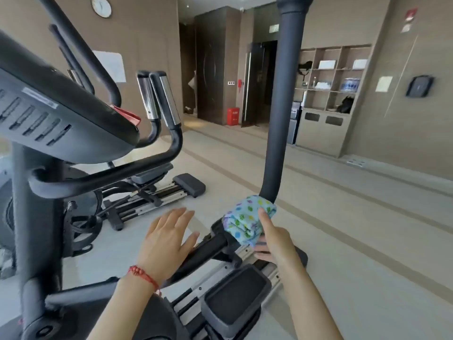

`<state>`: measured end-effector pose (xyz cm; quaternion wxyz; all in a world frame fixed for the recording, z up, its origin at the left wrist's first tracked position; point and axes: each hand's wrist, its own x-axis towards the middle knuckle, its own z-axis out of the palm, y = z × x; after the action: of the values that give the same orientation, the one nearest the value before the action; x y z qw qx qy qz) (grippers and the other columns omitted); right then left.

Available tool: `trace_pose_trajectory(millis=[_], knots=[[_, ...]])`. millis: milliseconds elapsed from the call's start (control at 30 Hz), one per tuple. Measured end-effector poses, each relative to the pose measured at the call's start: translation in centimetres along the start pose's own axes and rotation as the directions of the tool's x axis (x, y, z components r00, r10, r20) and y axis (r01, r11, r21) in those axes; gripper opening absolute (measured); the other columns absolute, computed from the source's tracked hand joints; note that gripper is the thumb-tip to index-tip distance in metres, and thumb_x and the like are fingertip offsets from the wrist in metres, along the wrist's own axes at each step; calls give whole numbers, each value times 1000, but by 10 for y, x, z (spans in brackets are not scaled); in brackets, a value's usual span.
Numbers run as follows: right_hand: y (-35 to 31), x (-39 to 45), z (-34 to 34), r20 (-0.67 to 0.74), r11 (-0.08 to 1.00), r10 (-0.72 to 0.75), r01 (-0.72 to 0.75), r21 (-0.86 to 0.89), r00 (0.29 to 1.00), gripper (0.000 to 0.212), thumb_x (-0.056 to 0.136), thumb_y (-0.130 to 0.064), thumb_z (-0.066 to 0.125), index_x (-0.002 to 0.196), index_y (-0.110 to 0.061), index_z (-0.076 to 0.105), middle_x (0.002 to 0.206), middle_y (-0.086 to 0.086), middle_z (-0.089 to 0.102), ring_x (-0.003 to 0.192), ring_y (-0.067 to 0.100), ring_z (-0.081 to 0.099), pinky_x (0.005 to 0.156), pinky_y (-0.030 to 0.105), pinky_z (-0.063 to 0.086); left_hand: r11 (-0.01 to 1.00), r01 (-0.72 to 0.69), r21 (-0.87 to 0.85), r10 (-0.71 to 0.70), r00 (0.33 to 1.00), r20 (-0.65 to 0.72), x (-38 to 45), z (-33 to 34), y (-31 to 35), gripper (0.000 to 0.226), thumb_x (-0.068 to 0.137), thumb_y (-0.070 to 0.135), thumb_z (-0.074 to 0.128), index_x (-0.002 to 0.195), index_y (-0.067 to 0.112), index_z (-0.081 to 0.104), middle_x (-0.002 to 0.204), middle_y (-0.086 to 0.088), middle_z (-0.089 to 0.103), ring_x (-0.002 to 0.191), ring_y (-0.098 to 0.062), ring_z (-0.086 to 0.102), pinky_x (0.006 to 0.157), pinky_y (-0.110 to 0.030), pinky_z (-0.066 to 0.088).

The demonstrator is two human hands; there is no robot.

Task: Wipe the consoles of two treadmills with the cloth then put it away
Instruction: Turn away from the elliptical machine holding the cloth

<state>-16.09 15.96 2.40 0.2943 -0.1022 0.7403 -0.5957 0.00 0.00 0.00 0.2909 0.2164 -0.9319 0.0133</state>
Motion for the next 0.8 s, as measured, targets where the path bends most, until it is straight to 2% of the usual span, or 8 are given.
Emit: trace_pose_trajectory(millis=[67,167,233,300,467,600,733,800], knots=[[-8,1,9,-9,991,67,-66,119,998,60,82,-60,51,113,-8,54,106,10,63,84,23,64,67,34,56,1000,-9,-11,9,1000,-3,2,-3,-3,52,87,44,37,113,8,65,112,-10,65,99,-31,64,80,-46,51],[-12,5,18,-96,994,45,-35,102,994,70,78,-64,54,120,-7,53,107,7,61,88,21,62,78,38,56,1000,-20,-15,20,999,-38,5,2,-7,53,87,44,36,114,8,64,111,-10,66,98,-31,64,80,-46,51],[-11,8,20,-131,995,28,-15,96,991,69,77,-64,56,119,-9,52,107,6,61,84,18,61,68,32,55,999,-25,-45,23,999,-39,5,3,-6,53,88,44,36,115,8,64,112,-11,65,99,-32,63,81,-46,51],[-13,7,23,-142,995,2,13,103,990,62,76,-59,61,114,-11,54,103,5,63,80,16,61,59,27,51,998,-32,-51,29,998,-52,6,4,-6,52,87,44,36,114,8,64,111,-11,65,98,-32,63,81,-46,51],[-12,17,27,-183,977,-57,92,194,982,27,78,-40,69,86,-15,61,88,3,66,83,20,65,80,37,56,997,-50,-56,47,998,-45,9,5,-2,50,87,42,37,112,9,64,109,-10,65,95,-31,64,79,-45,52],[-9,17,25,-189,957,-52,103,271,981,31,76,-34,73,93,-11,62,87,3,67,84,21,66,82,38,56,997,-42,-60,41,999,-20,9,2,0,50,86,42,37,111,9,65,108,-10,66,93,-30,65,78,-44,52],[-5,10,14,-183,944,-51,107,312,982,21,75,-31,75,77,-16,60,83,3,67,79,20,66,76,37,56,996,-44,-72,44,999,4,9,-2,4,50,86,42,37,111,9,65,108,-9,66,94,-30,65,78,-44,52],[-2,5,6,-170,934,-67,122,336,983,17,76,-28,74,77,-18,61,85,4,68,79,19,67,69,34,57,995,-53,-84,53,999,7,10,-3,8,50,86,42,37,112,9,65,109,-9,66,95,-29,65,79,-44,52]])
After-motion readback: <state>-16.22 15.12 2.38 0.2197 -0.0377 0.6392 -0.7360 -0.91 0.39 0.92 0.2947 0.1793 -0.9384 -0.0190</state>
